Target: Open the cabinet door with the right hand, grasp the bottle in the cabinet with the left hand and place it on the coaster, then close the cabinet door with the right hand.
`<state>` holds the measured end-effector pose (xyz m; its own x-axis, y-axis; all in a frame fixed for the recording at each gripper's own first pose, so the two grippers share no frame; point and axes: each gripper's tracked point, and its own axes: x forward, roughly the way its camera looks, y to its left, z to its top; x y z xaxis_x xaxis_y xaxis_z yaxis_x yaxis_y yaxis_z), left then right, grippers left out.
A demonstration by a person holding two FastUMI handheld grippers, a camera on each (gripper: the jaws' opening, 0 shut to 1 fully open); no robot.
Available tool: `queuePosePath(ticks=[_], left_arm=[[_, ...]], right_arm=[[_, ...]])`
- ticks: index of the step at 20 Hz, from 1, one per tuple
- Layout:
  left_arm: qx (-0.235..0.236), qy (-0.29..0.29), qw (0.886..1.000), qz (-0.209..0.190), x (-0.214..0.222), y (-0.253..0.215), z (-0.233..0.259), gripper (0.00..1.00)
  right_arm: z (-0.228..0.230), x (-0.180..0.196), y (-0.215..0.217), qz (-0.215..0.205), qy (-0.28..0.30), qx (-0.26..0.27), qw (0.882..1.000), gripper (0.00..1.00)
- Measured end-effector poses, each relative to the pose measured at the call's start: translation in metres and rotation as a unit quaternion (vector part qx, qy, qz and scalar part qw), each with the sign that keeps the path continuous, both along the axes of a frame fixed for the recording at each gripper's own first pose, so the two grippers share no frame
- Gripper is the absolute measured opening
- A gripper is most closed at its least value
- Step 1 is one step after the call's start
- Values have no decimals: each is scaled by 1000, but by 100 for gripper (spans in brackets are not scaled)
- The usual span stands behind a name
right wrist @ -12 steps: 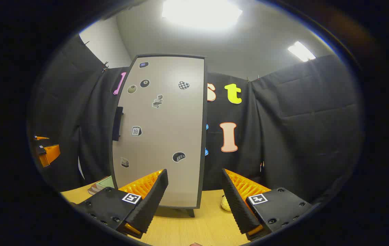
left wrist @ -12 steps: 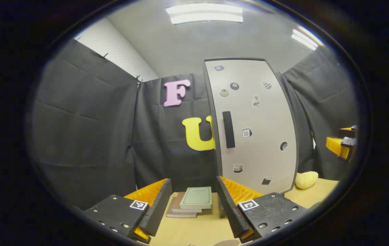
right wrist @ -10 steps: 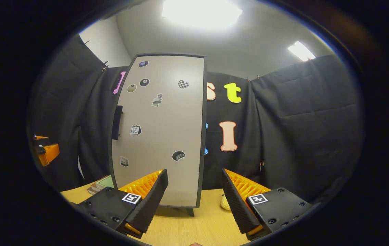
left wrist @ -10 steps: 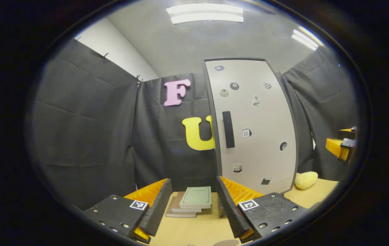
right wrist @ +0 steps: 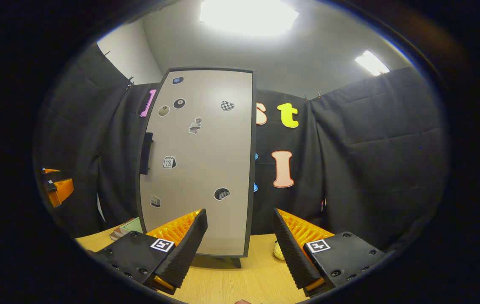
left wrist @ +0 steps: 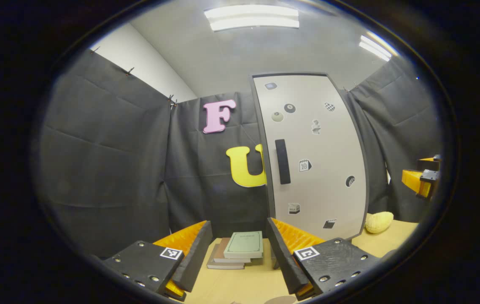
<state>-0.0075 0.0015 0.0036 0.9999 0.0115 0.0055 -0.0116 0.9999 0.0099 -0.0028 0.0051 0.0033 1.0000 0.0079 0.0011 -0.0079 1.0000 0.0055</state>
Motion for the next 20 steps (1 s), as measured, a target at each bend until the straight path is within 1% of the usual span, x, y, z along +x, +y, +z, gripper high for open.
queuePosePath(ticks=[4,6,9,13,14,15,16,17,19,20], left_arm=[[2,2,1000,4,-3,2,-1,83],[4,3,1000,9,-4,7,-2,78],[4,8,1000,17,-7,17,-6,78],[5,18,999,36,-14,40,-16,78],[8,19,999,42,-15,48,-17,81],[13,19,999,48,-17,56,-20,78],[18,21,998,55,-19,64,-22,81],[22,23,998,63,-22,73,-24,78],[23,28,996,78,-26,91,-29,78],[21,30,996,84,-29,99,-30,81]], right_arm=[[1,2,8,10,3,3,1000,98],[5,8,14,18,3,3,1000,98],[20,24,31,33,-1,14,999,98],[49,55,67,67,-8,29,997,98],[58,63,77,75,-14,28,997,98],[68,70,88,83,-20,26,996,98],[77,77,99,90,-27,24,995,98],[86,83,110,97,-34,24,994,98],[99,94,136,111,-43,25,993,97],[104,100,148,116,-43,24,992,97]])
